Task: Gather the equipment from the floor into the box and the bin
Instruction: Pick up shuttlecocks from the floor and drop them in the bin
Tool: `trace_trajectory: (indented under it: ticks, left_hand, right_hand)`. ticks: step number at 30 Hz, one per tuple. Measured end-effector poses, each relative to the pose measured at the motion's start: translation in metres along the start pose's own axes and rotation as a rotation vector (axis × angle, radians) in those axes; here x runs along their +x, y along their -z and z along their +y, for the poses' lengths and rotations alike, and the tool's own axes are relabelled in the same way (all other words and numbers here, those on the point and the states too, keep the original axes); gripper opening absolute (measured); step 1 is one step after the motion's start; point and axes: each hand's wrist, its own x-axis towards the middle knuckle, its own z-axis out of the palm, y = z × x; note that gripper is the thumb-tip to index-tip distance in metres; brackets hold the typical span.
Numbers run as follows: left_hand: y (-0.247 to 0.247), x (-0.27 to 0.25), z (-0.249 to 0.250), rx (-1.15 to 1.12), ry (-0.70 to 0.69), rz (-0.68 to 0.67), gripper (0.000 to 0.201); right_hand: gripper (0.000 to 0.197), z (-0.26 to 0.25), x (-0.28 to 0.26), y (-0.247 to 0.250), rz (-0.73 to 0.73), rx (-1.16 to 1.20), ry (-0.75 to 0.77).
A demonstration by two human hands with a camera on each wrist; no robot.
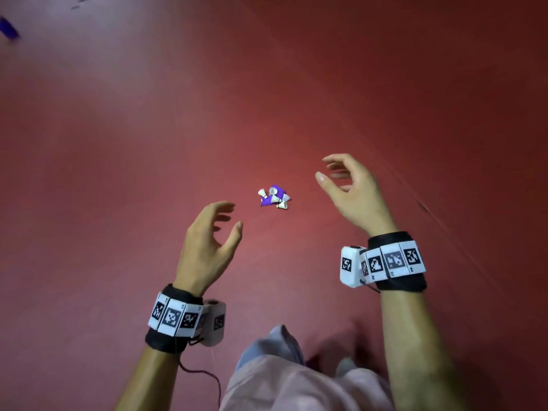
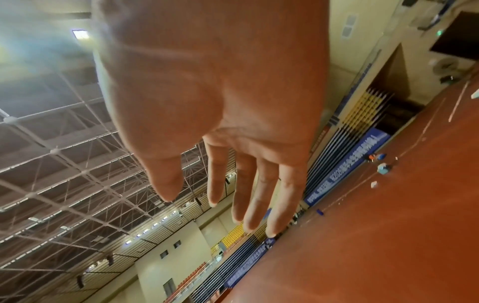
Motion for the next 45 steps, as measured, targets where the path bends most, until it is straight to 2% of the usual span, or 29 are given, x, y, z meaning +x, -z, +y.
trace_trajectory:
  ticks: [4, 8, 13, 18, 25, 30, 34, 39, 45]
  left_hand:
    - [-0.015, 0.045, -0.041, 0.019, 0.077, 0.006, 0.032]
    - [-0.029, 0.115, -0.099, 0.053, 0.116, -0.006, 0.035]
    - [-0.037, 0.227, -0.176, 0.046, 0.139, -0.031, 0.034]
    - [-0.042, 0.35, -0.225, 0.084, 0.107, -0.127, 0.035]
    - [-0.079, 0.5, -0.266, 0.109, 0.034, -0.248, 0.036]
    - [-0.12, 0.606, -0.277, 0.15, -0.041, -0.292, 0.037]
    - [-0.153, 0.686, -0.283, 0.143, -0.037, -0.291, 0.036]
    - [-0.19, 0.758, -0.3, 0.162, -0.063, -0.338, 0.037]
    - [-0.226, 0.825, -0.321, 0.131, -0.118, -0.434, 0.036]
  right_hand:
    - [0.027, 0.024, 0.065, -0.035, -0.076, -0.005, -0.018]
    - [0.027, 0.045, 0.146, -0.072, -0.095, -0.031, -0.006]
    - [0.025, 0.072, 0.254, -0.119, -0.101, -0.077, -0.046]
    - [0.024, 0.093, 0.342, -0.144, -0.081, -0.128, -0.131]
    - [0.026, 0.145, 0.437, -0.155, -0.082, -0.148, -0.267]
    - [0.035, 0.195, 0.531, -0.151, -0.192, -0.183, -0.388]
    - [0.039, 0.224, 0.617, -0.131, -0.108, -0.184, -0.466]
    - [0.039, 0.247, 0.69, -0.133, -0.011, -0.174, -0.505]
    - [0.036, 0.261, 0.736, -0.164, -0.023, -0.165, -0.498]
